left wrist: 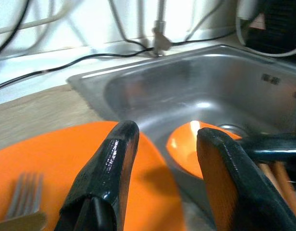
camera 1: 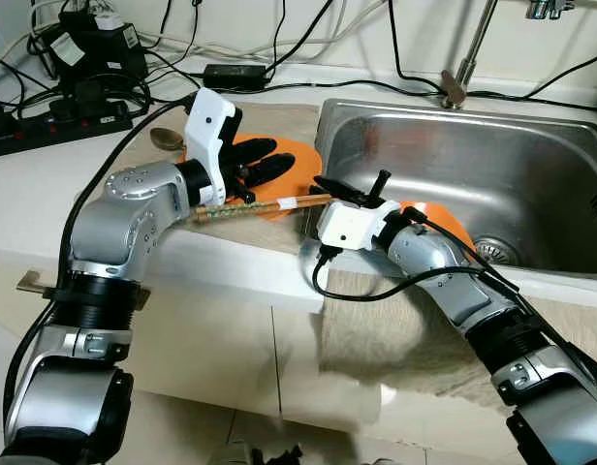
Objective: Kitchen organization
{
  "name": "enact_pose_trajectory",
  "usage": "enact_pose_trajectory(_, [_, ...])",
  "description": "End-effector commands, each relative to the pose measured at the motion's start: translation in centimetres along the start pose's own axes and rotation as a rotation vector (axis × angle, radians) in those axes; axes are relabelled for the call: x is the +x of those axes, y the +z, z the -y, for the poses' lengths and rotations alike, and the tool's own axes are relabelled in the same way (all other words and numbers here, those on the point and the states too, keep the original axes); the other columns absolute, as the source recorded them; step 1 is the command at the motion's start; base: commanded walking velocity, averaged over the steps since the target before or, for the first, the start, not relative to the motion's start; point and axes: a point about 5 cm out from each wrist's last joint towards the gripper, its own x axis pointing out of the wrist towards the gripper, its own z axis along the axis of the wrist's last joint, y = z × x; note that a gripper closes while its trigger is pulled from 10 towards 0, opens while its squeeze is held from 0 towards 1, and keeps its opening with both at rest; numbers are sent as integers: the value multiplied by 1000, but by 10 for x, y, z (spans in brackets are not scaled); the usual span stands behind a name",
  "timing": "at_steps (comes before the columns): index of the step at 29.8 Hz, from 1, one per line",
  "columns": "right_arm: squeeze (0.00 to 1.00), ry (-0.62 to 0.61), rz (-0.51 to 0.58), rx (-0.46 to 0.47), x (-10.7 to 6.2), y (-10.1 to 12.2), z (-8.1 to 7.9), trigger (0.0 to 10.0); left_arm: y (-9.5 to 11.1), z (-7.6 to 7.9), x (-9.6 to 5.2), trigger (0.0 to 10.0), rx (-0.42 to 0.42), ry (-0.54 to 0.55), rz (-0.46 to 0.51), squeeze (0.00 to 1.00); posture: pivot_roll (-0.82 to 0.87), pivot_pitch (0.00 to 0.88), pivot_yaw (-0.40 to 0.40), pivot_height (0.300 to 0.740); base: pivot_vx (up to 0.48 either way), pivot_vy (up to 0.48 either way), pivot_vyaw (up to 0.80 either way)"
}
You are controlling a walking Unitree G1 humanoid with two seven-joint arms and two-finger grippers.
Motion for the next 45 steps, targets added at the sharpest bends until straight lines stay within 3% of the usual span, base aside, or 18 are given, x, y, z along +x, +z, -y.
enact_pose_trajectory(1, [0,-101,25,25,-1,3,20,0,-18,-13,-7,10000,-24,78,-83,0,54,3,23,740,0,0,0])
enact_pose_trajectory(10, [0,-100,8,29,-4,-1,17,0,-35,-45,-26,10000,3,243,-132,0,56,6,24,740,0,0,0])
enact_pose_trajectory(16, [0,-103,0,32,-6,-3,17,0,-35,-47,-27,10000,10,259,-109,0,57,7,22,740,0,0,0])
enact_pose_trajectory(24, [0,-147,-7,52,-7,-4,23,0,-22,-41,-22,10000,-21,280,32,0,54,9,24,740,0,0,0])
enact_pose_trajectory(29, [0,-290,-72,162,-7,-16,36,0,-16,-36,-17,10000,-29,378,127,0,56,9,24,740,0,0,0])
enact_pose_trajectory(31, [0,-386,-109,238,-8,-21,42,0,-18,-26,-12,10000,-44,371,141,0,57,10,23,740,0,0,0])
enact_pose_trajectory(35, [0,-466,-144,288,-10,-26,46,0,-23,-19,-10,10000,-56,356,135,0,57,11,25,740,0,0,0])
enact_pose_trajectory(45, [0,-619,-282,525,-16,-47,40,0,-26,-13,-11,10000,-57,362,121,0,57,13,30,740,0,0,0])
